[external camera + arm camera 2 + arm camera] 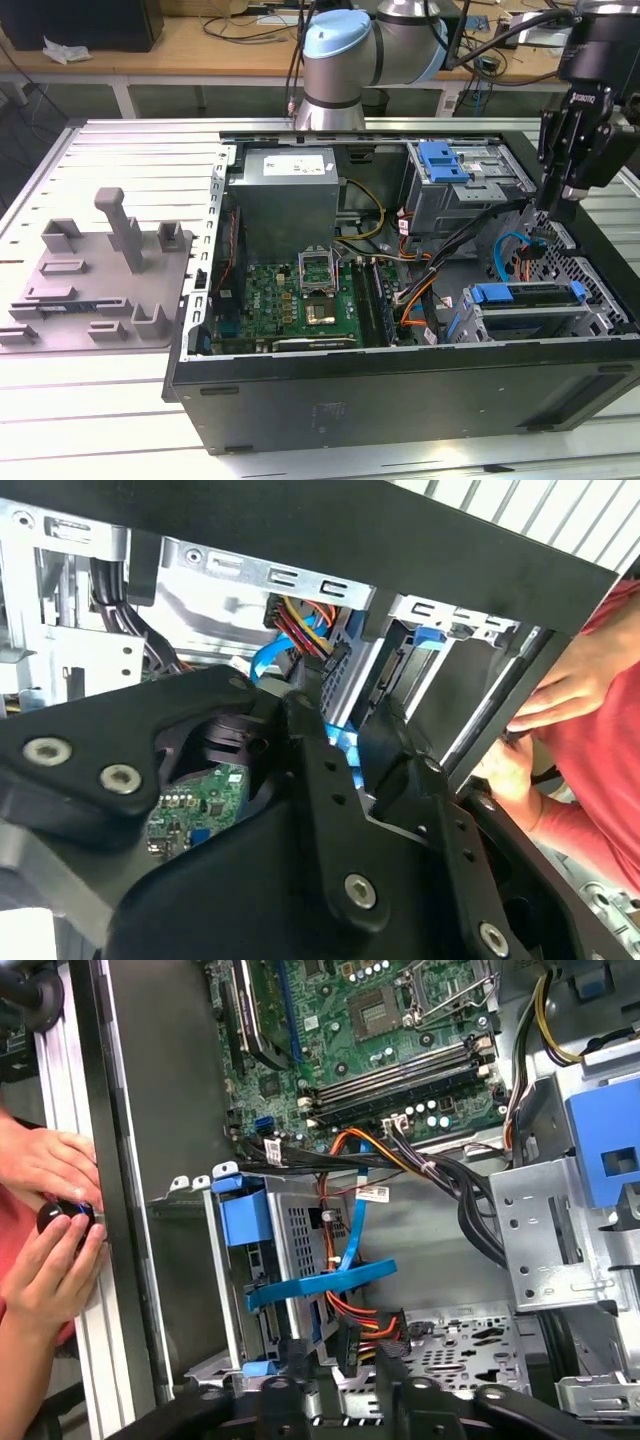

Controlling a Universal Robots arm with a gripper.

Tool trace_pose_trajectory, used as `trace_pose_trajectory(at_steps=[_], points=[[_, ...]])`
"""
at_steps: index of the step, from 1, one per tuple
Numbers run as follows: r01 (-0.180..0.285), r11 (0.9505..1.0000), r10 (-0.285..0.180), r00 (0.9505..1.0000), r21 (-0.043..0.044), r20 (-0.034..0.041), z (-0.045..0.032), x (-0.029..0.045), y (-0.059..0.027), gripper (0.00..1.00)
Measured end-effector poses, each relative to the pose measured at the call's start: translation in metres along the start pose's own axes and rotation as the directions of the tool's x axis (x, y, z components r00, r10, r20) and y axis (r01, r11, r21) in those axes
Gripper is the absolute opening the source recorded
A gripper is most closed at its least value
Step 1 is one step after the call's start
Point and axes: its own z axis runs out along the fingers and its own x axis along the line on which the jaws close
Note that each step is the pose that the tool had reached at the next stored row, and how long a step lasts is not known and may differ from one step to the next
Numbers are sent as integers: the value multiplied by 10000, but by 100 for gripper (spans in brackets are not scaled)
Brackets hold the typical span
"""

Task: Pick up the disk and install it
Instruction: 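Insert the first disk wire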

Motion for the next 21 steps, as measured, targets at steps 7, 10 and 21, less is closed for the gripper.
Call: trace_pose_trajectory(at_steps=[7, 10, 21], points=[[-218, 9997, 218, 9998, -108, -2, 48, -26, -26, 35], [-376, 9991, 376, 9993, -184, -4, 70, -31, -41, 35], [-401, 9989, 400, 9992, -225, -16, 207, -38, -57, 35]])
